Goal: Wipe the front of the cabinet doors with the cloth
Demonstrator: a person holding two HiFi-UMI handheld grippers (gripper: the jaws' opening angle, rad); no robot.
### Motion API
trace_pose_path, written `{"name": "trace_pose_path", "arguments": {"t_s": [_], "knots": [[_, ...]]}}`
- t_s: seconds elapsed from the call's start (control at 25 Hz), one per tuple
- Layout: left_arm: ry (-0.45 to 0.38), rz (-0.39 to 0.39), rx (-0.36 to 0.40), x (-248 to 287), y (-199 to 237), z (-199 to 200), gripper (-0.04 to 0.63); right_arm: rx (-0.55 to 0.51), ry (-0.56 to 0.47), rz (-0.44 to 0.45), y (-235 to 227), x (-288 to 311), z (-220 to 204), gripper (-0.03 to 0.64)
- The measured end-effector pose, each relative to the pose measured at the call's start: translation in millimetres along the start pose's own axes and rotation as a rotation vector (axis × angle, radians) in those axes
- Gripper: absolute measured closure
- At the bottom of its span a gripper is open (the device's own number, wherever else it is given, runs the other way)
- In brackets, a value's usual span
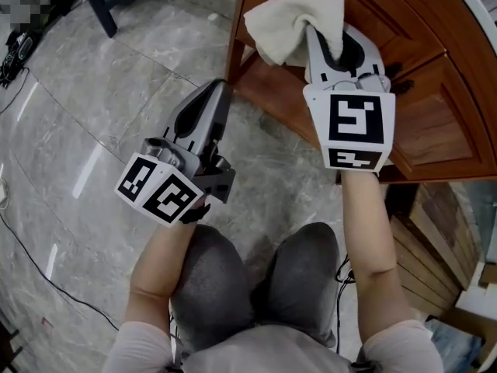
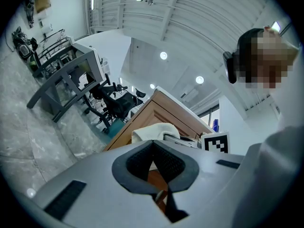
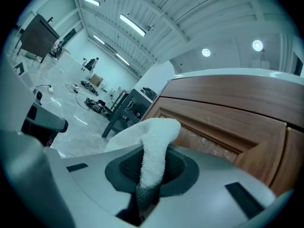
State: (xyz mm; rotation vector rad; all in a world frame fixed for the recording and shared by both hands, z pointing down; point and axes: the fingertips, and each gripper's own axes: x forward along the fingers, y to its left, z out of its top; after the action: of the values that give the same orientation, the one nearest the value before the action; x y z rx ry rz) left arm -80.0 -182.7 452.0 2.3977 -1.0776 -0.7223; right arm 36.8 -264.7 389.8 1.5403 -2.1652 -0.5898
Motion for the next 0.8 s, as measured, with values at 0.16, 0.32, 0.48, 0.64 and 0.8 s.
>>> {"name": "trace_pose_path", "arguments": {"t_s": [0.16,0.32,0.48,0.64,0.8], "knots": [[-0.005,-0.005,-0.010,1,-3,-2,0.578,0.037,0.013,-0.012,-6,-15,-5,0.546],[-0.008,-0.014,-0.020,1,-6,-3,0.578,0.042,0.028,-0.035,-18,-28,-8,0.546],[-0.001,-0.029,-0.025,4,-12,-7,0.578,0.040,0.041,-0.058,-30,-42,-14,0.546],[0.006,-0.040,-0.026,6,-15,-9,0.578,0.029,0.046,-0.079,-36,-55,-18,0.546],[0.014,-0.033,-0.021,6,-13,-14,0.578,-0.019,0.063,-0.081,-34,-62,-28,0.546]]}}
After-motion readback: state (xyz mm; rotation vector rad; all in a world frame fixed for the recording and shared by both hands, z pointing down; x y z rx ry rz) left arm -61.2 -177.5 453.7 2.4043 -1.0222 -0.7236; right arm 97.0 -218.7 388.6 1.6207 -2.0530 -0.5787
